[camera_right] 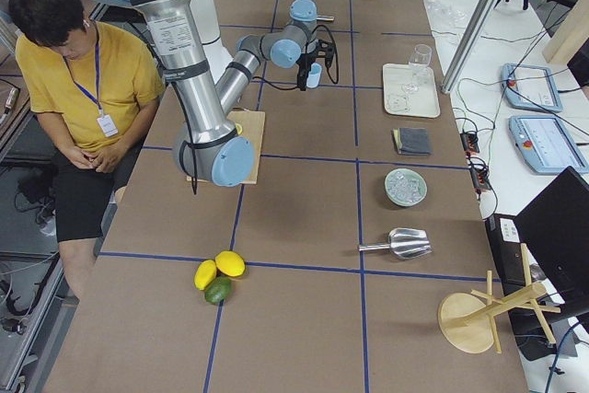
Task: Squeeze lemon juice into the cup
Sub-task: 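Withdraw the right gripper while the left gripper grasps the steel muddler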
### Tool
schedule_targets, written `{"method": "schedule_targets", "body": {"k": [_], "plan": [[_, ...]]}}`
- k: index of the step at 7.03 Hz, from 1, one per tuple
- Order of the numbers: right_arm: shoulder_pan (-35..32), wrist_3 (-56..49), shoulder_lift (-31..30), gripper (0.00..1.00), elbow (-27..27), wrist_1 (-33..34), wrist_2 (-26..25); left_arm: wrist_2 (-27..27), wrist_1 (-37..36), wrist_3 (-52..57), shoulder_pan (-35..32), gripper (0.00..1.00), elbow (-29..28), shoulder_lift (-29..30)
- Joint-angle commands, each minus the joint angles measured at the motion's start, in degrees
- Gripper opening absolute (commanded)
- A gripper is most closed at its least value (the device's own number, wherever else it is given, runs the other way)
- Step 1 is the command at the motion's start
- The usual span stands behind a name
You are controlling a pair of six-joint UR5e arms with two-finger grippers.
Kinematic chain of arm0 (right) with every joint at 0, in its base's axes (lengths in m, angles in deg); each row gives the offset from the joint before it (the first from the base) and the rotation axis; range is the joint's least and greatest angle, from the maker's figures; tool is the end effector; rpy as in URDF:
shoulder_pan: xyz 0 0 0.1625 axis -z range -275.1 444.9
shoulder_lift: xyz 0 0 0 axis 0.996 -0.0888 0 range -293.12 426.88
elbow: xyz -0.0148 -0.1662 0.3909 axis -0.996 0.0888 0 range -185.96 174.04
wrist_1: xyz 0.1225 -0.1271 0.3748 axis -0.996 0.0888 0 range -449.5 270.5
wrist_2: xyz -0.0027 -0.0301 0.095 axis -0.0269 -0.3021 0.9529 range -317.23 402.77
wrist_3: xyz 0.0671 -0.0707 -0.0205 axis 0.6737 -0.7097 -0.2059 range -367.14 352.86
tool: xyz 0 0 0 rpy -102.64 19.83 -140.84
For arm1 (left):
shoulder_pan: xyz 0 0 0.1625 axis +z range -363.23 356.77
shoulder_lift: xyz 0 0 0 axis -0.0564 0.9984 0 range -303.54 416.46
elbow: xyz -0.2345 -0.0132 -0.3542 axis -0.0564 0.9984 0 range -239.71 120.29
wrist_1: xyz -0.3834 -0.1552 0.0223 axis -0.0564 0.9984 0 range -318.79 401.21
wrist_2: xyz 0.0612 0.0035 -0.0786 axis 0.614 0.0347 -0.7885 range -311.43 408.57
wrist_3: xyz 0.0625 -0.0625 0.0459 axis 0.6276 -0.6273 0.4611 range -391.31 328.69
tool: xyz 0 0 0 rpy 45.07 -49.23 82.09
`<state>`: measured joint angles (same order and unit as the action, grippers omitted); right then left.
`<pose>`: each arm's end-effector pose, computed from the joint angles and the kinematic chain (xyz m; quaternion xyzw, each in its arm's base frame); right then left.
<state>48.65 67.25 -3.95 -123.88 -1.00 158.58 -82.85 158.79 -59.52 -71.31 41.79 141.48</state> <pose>-0.3821 -0.3918 0.2612 -0.0076 -0.4497 0.0688 0.8905 0.1157 -0.4679 0.5473 0.1052 0.4225 0.0545 0.8986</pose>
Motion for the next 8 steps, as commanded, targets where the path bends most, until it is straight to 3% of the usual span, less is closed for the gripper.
{"method": "schedule_targets", "body": {"k": [1,3,5,8], "plan": [[-4.16,-12.27,-8.94,1.0,-2.49,-0.35,0.47,2.57,0.02,-15.24,10.64,1.0,-3.14,6.44],[-8.65,-18.56,-11.95,1.0,-2.58,-0.44,5.45,8.77,-0.33,-21.76,18.64,0.99,-4.29,9.71],[-8.57,-18.57,-11.96,1.0,-2.49,-0.44,5.56,9.69,-0.33,-21.54,19.65,0.93,-6.93,9.9],[-8.49,-18.48,-11.96,1.0,-2.58,-0.44,5.65,9.25,-0.33,-21.36,19.92,0.74,-6.94,9.9]]}}
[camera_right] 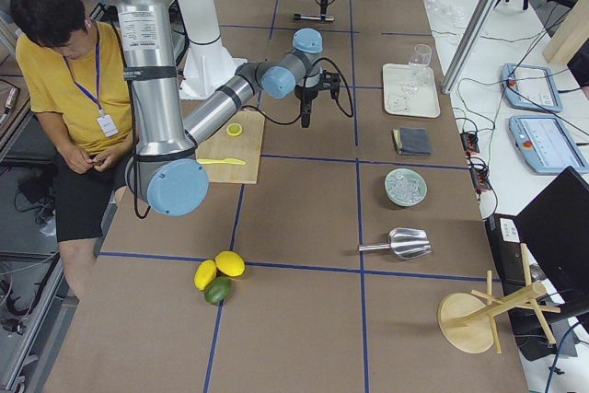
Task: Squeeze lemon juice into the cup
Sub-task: 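Lift the steel muddler with the left gripper and carry it toward the cup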
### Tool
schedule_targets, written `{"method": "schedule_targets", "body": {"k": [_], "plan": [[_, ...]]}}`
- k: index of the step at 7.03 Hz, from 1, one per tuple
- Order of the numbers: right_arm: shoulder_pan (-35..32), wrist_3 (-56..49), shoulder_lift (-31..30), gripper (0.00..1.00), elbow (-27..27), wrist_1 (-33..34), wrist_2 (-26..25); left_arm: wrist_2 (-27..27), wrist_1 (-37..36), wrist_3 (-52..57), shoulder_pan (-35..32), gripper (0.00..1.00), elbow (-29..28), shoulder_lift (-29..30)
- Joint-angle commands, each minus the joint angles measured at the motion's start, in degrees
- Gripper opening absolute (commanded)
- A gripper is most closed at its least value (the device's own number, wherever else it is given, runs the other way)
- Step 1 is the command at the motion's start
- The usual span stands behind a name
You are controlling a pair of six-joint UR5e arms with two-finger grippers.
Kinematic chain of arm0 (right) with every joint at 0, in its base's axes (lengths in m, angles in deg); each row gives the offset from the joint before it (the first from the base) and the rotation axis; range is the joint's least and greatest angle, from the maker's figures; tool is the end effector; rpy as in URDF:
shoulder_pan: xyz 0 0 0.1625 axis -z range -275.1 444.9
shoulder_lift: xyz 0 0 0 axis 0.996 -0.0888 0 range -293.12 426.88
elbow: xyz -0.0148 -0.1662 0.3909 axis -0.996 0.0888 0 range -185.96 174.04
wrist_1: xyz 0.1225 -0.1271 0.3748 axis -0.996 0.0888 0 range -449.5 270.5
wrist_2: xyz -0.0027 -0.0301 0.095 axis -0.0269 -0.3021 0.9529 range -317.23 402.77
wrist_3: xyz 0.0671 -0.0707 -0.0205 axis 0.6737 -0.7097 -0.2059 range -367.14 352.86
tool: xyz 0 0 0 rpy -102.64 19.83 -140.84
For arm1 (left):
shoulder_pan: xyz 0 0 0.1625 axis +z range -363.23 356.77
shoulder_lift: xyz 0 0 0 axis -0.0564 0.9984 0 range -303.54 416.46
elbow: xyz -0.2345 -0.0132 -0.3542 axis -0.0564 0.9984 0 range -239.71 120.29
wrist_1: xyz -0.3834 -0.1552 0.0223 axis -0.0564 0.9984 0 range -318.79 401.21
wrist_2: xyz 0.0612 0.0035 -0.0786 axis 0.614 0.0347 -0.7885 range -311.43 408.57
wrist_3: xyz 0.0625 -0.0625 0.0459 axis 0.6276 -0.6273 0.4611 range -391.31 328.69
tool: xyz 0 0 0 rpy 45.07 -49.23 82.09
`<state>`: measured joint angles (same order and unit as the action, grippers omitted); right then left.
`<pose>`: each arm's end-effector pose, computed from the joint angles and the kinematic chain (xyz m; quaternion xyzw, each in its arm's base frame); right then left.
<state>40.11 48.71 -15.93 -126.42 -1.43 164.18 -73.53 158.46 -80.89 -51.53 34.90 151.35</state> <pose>-0.2938 -0.4064 0.3466 0.0106 -0.4135 -0.0072 0.9104 0.3082 -0.4667 0.5291 0.0242 0.4001 0.0243 0.9158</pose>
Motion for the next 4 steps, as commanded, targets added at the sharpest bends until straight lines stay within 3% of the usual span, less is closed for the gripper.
{"method": "schedule_targets", "body": {"k": [1,4], "plan": [[-0.03,0.06,-0.07,1.0,-0.13,0.0,0.13,0.02,-0.09,0.11,0.57,0.7,-0.13,0.02],[-0.12,0.23,0.02,1.0,-0.22,0.0,1.27,0.2,-0.09,0.11,1.36,0.67,-0.22,0.02]]}}
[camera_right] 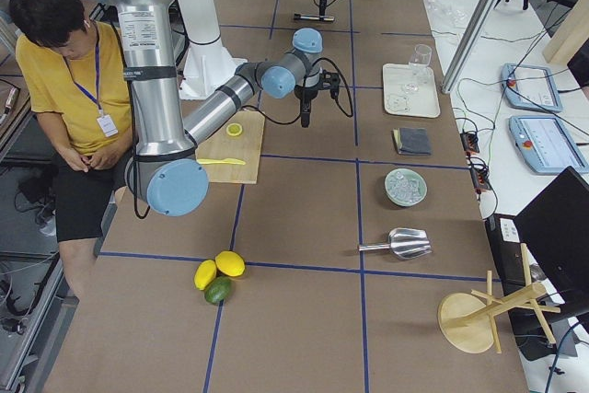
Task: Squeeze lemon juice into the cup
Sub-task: 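Lift the steel muddler with the left gripper and carry it toward the cup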
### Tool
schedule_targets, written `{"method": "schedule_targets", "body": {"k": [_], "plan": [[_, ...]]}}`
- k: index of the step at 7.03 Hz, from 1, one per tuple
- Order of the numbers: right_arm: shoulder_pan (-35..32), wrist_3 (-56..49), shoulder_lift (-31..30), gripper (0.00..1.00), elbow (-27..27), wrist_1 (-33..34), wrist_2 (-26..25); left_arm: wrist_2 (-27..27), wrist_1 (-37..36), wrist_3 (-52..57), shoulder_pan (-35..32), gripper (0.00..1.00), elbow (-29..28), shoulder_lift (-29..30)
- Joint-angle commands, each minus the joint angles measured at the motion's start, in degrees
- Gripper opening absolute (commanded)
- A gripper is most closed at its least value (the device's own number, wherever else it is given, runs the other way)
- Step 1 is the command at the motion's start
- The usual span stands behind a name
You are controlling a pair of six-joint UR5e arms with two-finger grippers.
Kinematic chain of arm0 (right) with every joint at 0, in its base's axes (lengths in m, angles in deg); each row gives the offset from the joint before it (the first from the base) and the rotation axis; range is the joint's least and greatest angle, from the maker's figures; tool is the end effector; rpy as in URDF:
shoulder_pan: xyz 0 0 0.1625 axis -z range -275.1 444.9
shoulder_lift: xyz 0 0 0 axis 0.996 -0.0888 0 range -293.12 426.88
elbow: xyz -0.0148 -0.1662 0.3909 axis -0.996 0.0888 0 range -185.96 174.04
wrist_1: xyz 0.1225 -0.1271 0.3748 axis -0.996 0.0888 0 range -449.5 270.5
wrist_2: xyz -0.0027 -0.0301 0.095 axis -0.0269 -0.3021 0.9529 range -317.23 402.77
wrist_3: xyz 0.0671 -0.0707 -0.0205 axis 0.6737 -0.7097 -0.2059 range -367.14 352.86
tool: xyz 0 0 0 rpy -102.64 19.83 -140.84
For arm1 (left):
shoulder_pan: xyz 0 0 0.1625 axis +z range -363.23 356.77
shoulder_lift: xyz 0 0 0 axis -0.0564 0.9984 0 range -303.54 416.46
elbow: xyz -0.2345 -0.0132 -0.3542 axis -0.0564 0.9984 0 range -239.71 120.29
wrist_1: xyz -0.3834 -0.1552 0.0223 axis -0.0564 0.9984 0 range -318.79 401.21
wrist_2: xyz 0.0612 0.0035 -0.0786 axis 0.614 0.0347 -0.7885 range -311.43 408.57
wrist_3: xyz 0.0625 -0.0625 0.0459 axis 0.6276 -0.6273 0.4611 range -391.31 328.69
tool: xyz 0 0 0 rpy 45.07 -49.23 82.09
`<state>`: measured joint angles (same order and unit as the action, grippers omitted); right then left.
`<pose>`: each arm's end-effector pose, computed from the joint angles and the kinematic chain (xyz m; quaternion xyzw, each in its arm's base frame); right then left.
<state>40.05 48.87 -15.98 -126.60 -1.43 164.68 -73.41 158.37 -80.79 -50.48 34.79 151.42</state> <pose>-0.2930 -0.4053 0.3453 0.0077 -0.4165 -0.0073 0.9091 0.3170 -0.4615 0.5297 0.0209 0.3991 0.0328 0.9161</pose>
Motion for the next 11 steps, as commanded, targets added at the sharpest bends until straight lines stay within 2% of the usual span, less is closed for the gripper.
{"method": "schedule_targets", "body": {"k": [1,2,3,4,5,8,10,11], "plan": [[-0.06,0.15,-0.02,1.0,-0.03,-0.09,0.79,0.17,0.0,0.01,0.58,0.53,-0.1,0.05],[-0.06,0.15,0.07,1.0,-0.03,0.0,0.87,0.26,0.0,0.09,0.67,0.32,-0.19,0.05],[-0.06,0.15,-0.02,1.0,-0.12,0.0,0.87,0.26,-0.18,0.09,0.75,0.05,-0.19,0.05],[-0.06,0.24,-0.02,1.0,-0.3,0.0,0.87,0.26,-0.09,0.18,0.67,0.0,0.42,-0.04],[-0.06,0.5,-0.02,1.0,-0.65,-0.09,0.96,0.52,0.43,0.44,0.67,0.0,1.64,0.05],[-0.24,0.68,-0.28,1.0,-1.79,-0.09,1.05,1.04,-6.58,0.71,0.14,0.0,16.98,2.76],[-0.24,0.68,-0.81,1.0,-2.41,0.0,1.05,8.91,-6.51,-0.26,2.05,0.0,20.97,13.01],[-0.24,0.68,-1.33,1.0,-2.58,0.0,1.05,17.14,-6.51,0.0,6.51,0.0,22.47,16.19]]}}
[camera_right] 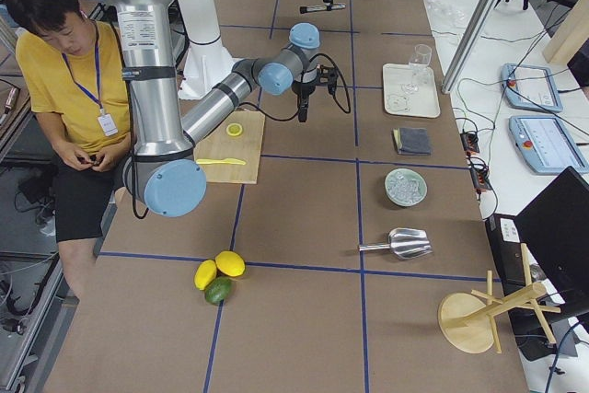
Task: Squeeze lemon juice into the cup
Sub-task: 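Lift the steel muddler with the left gripper and carry it toward the cup, then press the muddler down into the blue cup onto the lemon slice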
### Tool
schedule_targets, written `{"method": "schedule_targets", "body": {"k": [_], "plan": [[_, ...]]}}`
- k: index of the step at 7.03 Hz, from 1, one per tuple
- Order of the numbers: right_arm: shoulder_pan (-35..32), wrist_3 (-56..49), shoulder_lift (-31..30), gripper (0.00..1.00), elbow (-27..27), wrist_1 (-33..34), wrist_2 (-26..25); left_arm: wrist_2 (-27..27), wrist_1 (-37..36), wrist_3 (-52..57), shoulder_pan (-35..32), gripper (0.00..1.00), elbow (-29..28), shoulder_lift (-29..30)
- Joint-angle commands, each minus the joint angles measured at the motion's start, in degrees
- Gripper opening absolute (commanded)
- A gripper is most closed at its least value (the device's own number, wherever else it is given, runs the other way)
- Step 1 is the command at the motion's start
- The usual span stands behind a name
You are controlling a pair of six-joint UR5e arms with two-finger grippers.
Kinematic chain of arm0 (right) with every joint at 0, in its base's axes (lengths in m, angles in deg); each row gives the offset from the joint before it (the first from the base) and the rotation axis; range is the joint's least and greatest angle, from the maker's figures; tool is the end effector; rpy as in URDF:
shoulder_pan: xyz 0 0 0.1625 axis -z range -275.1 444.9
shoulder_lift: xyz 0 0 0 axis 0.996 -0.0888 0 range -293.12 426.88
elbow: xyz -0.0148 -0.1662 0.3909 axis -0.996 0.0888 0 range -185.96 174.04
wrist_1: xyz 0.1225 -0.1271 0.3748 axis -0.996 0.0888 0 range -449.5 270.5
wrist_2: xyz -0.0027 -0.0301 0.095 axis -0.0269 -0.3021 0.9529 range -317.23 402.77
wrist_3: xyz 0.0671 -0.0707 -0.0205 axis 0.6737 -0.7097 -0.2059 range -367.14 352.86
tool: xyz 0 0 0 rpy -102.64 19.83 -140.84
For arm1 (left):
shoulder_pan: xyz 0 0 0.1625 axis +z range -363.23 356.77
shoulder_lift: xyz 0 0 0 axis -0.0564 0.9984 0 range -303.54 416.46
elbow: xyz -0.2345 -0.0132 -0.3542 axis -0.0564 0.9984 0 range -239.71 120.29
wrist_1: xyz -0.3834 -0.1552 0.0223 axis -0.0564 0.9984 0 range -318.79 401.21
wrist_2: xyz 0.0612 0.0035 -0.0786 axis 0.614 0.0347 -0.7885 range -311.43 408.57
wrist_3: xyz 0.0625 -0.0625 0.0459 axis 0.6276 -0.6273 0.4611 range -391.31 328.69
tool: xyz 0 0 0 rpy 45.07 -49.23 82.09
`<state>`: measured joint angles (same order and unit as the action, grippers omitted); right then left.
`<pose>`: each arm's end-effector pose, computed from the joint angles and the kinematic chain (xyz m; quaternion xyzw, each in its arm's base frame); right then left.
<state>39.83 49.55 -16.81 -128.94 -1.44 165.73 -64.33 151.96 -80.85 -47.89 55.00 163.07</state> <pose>-0.2832 -0.3960 0.3337 0.0076 -0.4295 -0.0074 0.9030 0.3204 -0.4494 0.2656 0.2165 0.4874 0.0715 0.8429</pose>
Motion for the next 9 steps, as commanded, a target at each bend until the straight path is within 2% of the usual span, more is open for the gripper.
{"method": "schedule_targets", "body": {"k": [1,2,3,4,5,6,7,8,9], "plan": [[-0.01,0.0,-0.77,1.0,-0.24,0.01,0.0,13.79,0.25,0.76,7.88,0.0,2.87,6.57],[-0.36,0.0,-0.95,1.0,-0.24,0.01,0.0,17.42,1.04,0.59,11.31,0.0,1.83,10.24],[-1.14,-0.08,-1.56,1.0,-0.24,0.01,0.0,24.07,6.44,0.85,13.26,0.0,1.65,11.15],[-1.85,-0.09,-1.83,1.0,-0.24,0.01,0.09,26.92,11.8,0.85,15.11,0.0,0.69,10.81],[-2.9,-0.17,-2.79,1.0,-0.24,0.01,0.26,30.25,20.82,0.85,17.13,0.0,-3.5,11.33],[-5.35,-0.7,-4.1,1.0,-0.15,0.01,0.52,35.77,30.91,0.77,20.37,0.0,-8.15,11.33],[-7.55,-1.31,-5.07,1.0,-0.07,0.01,2.01,44.87,33.89,0.85,24.84,0.0,-9.85,11.68],[-9.66,-4.45,-6.56,1.0,0.02,0.01,4.2,50.97,34.09,0.94,26.89,0.0,-11.87,13.34],[-10.9,-7.09,-8.05,1.0,0.02,0.01,4.91,53.81,34.18,0.94,26.91,0.0,-14.06,14.66]]}}
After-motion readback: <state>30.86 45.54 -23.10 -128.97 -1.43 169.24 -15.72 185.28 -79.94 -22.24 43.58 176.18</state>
